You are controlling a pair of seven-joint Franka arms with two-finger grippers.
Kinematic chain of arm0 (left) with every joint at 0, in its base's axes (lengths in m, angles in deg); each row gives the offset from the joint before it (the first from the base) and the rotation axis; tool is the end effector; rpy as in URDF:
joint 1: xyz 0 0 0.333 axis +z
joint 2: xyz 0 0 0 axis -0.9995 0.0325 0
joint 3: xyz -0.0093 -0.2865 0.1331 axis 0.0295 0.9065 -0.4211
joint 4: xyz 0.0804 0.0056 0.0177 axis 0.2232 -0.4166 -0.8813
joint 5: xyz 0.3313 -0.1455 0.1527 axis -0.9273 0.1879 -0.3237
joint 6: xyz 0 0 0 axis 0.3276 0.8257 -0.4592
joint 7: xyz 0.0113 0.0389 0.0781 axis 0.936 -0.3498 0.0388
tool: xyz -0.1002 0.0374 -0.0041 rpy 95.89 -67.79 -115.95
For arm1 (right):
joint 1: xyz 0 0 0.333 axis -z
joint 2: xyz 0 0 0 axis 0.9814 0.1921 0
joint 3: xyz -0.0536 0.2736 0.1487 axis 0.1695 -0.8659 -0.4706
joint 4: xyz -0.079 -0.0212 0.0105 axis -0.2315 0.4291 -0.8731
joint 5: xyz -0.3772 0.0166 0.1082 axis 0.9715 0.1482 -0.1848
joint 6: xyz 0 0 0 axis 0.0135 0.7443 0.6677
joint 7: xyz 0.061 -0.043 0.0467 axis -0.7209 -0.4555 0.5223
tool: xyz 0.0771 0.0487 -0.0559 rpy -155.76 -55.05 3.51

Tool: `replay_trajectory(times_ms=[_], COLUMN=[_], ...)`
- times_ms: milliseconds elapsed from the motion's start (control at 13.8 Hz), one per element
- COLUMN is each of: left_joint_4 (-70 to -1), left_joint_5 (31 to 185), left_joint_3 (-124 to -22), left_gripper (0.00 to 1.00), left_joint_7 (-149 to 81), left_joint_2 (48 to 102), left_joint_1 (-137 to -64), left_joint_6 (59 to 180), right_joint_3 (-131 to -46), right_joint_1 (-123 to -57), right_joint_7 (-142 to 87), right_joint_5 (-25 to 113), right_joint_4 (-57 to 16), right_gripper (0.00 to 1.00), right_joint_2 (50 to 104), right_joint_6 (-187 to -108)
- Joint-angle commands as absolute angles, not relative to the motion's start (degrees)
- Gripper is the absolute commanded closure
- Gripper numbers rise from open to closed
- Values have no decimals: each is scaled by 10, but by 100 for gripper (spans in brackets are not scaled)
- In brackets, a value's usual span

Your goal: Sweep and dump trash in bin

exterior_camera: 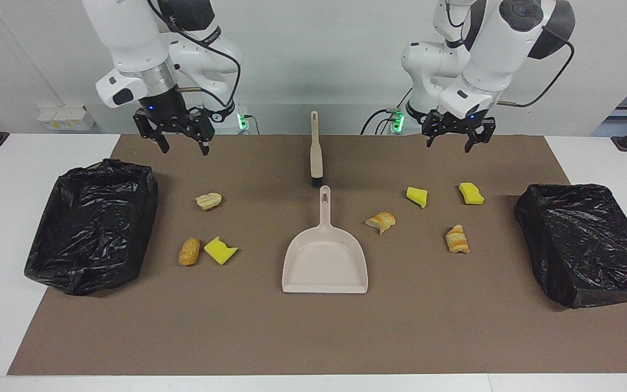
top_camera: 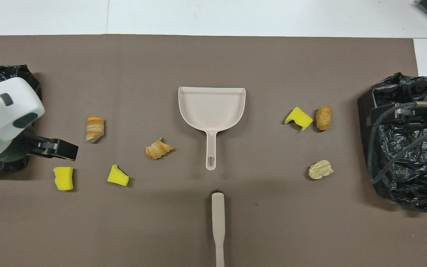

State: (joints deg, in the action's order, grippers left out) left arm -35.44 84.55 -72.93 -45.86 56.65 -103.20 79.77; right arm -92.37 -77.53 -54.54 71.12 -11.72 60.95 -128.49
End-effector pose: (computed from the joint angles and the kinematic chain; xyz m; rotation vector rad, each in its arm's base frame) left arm 0.4840 -0.1669 0.5566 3.0940 -0.3914 -0.0664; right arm 0.5536 0.0971 0.6086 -3.0539 0.2688 -0.0990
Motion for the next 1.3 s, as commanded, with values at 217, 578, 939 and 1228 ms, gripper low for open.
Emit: replay_trajectory(times_ms=[217,578,939,1228], left_joint_4=[-514,-617,-690,-704], left_joint_5=[856,856,856,856], left_joint_3=[-739,-739,-736,-725], left_gripper=[0,0,0,0], left_joint_7=[-353,-216,-75,43], left_joint_2=[510,493,497,520], left_joint_1=[-1135,-1262,-1407,-1503], left_joint_6=[958,1067,1167,1206], right_joint_3=[-924,-924,-923,-924], right_joint_1=[-858,-925,-1006,-1041], right_joint_7=[-683,-801,-928,-1014], right_joint_5=[711,712,776,799], right_joint_4=[-157,-187,-179,-141], right_gripper=[0,0,0,0], right_joint_2=[665,721,794,850], right_joint_6=[-1378,-1473,-1517,-1518])
